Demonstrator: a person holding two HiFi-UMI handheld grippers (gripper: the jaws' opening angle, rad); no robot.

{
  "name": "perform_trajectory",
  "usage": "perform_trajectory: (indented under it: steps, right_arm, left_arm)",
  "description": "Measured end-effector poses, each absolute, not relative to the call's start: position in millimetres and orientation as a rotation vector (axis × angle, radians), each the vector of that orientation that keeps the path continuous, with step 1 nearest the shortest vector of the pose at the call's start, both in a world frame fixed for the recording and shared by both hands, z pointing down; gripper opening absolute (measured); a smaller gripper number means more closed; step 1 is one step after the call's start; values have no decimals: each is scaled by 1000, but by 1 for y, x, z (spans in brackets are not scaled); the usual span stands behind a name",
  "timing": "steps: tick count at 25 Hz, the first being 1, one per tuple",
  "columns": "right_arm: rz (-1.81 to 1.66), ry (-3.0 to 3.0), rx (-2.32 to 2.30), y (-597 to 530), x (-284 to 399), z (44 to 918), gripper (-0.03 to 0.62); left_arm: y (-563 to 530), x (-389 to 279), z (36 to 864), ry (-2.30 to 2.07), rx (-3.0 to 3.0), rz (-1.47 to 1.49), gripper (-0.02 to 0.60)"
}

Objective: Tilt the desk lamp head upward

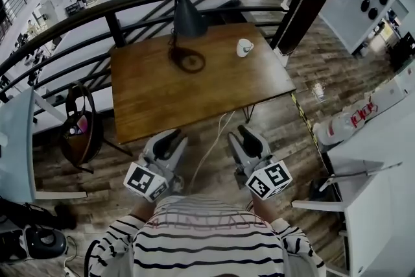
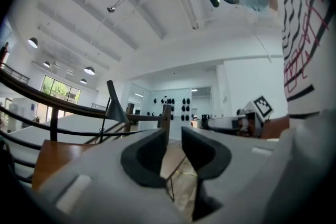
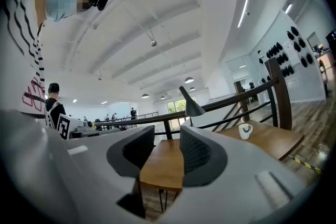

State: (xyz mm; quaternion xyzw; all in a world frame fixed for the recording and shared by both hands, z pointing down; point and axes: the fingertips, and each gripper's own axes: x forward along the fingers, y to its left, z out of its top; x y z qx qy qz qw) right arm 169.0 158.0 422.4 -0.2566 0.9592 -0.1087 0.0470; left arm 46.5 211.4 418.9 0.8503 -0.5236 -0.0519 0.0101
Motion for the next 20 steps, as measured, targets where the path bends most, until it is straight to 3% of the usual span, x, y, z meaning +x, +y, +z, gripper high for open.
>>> perform_trajectory:
  steps: [2,9,20]
  right_arm:
    - [-325,2928,-805,142,154,418,172]
    - [-317,2927,-876,104,104,415,207]
    - [-365,2894,-954,67,36,423,229]
  left_arm:
    - [194,33,415,-1617,2667,-166,107]
    - [146,-15,417,-1535,2697,-148,186]
    - [91,-81,423,-1380,2791,-97,224]
